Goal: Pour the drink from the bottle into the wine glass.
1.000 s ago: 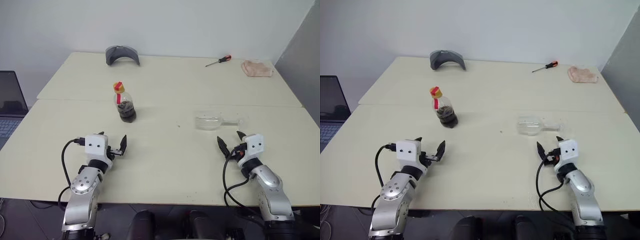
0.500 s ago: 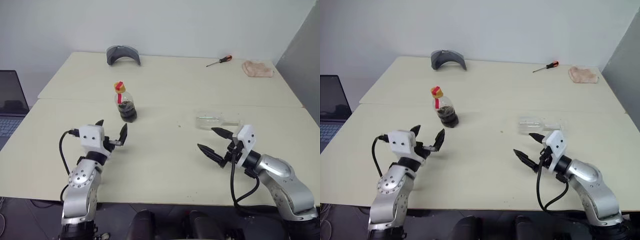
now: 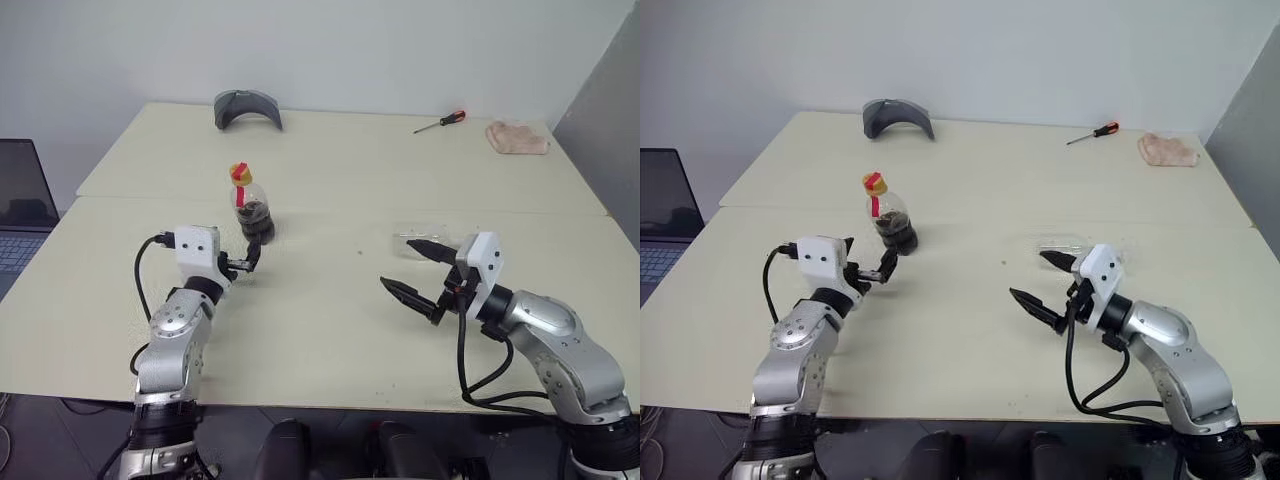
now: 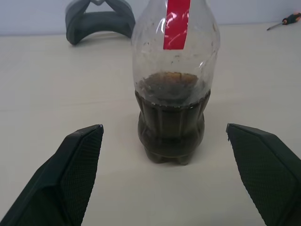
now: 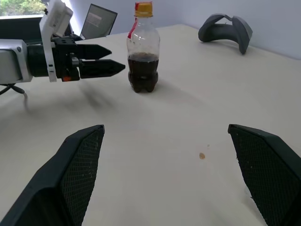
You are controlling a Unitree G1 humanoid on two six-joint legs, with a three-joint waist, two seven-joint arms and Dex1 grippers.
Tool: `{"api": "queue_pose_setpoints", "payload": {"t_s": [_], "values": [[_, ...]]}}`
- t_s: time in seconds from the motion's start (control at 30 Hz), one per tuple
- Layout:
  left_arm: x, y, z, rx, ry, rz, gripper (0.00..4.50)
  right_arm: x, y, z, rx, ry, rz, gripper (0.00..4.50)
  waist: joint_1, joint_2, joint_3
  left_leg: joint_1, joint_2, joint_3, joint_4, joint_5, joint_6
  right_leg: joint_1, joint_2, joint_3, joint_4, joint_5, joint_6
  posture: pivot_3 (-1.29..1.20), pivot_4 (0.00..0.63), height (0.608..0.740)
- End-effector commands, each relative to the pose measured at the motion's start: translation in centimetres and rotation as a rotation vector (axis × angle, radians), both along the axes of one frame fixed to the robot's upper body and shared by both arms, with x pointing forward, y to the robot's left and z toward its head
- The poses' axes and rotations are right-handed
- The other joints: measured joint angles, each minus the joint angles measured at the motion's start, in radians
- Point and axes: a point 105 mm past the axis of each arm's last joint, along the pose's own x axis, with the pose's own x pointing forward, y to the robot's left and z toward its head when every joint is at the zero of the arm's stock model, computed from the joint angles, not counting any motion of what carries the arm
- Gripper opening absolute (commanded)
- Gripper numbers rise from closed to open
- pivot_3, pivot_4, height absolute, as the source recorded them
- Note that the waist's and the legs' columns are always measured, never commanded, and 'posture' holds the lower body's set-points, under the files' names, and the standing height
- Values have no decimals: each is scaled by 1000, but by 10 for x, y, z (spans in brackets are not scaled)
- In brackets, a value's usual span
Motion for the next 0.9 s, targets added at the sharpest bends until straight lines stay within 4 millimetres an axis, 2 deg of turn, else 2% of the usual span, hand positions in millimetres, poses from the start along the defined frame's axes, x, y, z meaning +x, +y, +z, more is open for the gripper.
{"api": "queue_pose_setpoints", "payload": {"t_s": [0.03,0.27,0.67,0.9], "values": [[7,-3,8,6,-29,-25,4485,-2,5,11,14,-49,30,4500,0,0,0,0,0,0,0,0,0,0,0,0,0,0,0,0,150,740],[23,-5,5,40,-14,-55,4485,-3,8,14,9,-60,33,4500,0,0,0,0,0,0,0,0,0,0,0,0,0,0,0,0,150,740],[55,-3,16,79,-48,-70,4485,2,10,24,25,-91,15,4500,0,-1,0,-1,0,0,0,0,0,0,0,0,0,1,0,0,150,740],[73,-15,25,72,-80,-97,4485,4,12,26,29,-99,3,4500,0,-1,1,-1,0,0,1,0,0,0,0,-1,0,1,0,0,150,740]]}}
